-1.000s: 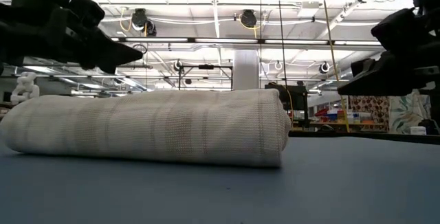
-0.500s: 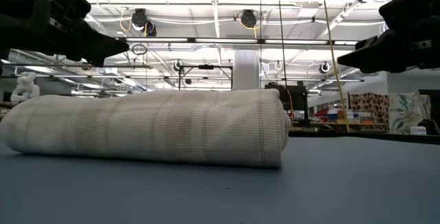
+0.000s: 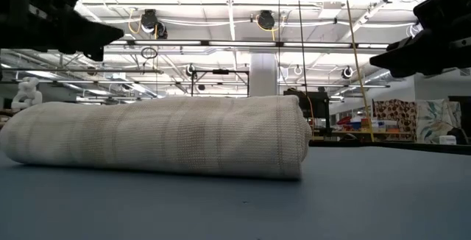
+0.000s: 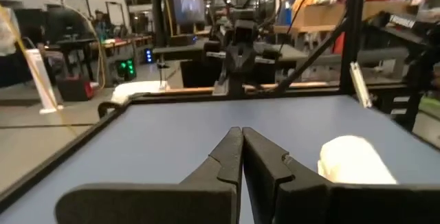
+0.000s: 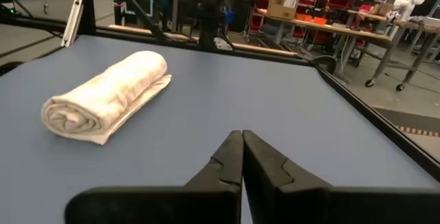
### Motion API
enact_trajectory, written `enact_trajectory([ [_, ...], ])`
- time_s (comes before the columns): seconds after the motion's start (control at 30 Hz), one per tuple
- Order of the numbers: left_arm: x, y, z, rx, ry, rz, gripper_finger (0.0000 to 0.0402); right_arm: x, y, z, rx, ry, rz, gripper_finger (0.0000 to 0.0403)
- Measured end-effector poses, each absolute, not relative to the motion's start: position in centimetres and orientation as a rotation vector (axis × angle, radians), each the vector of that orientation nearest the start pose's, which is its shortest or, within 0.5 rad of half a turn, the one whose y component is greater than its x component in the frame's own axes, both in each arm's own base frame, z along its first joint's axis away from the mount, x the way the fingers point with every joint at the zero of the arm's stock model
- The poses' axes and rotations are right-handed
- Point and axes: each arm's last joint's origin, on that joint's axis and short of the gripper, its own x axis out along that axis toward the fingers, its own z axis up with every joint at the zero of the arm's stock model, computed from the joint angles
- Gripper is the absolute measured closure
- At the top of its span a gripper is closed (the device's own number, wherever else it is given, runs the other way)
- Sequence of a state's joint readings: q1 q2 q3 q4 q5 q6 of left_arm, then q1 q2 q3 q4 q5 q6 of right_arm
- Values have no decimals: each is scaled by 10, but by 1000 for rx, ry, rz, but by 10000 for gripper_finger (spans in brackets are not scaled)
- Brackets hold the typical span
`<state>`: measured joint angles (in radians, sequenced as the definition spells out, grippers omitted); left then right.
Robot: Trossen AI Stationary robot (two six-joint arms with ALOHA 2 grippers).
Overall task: Roll towel into tight, uniform cylinder
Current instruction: Return to Home Position
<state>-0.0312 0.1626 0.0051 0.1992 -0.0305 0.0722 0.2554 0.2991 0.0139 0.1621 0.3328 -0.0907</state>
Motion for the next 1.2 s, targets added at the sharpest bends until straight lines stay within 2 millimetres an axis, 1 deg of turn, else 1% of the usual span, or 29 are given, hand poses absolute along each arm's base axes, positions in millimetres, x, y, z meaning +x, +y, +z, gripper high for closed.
enact_trajectory([
  [0.13, 101, -1, 166, 84, 1, 44, 386, 111, 19, 157, -125, 130, -72, 403],
  [0.23, 97, -1, 168, 66, -36, 48, 386, 109, 19, 157, -126, 134, -72, 403],
  [0.5, 97, 1, 168, 66, -24, 70, 386, 105, 18, 162, -123, 82, -73, 403],
  [1.03, 97, 7, 167, 65, -13, 131, 386, 95, 14, 174, -190, -54, -98, 403],
  [1.2, 97, 8, 167, 58, -10, 137, 386, 95, 15, 174, -202, -64, -63, 403],
])
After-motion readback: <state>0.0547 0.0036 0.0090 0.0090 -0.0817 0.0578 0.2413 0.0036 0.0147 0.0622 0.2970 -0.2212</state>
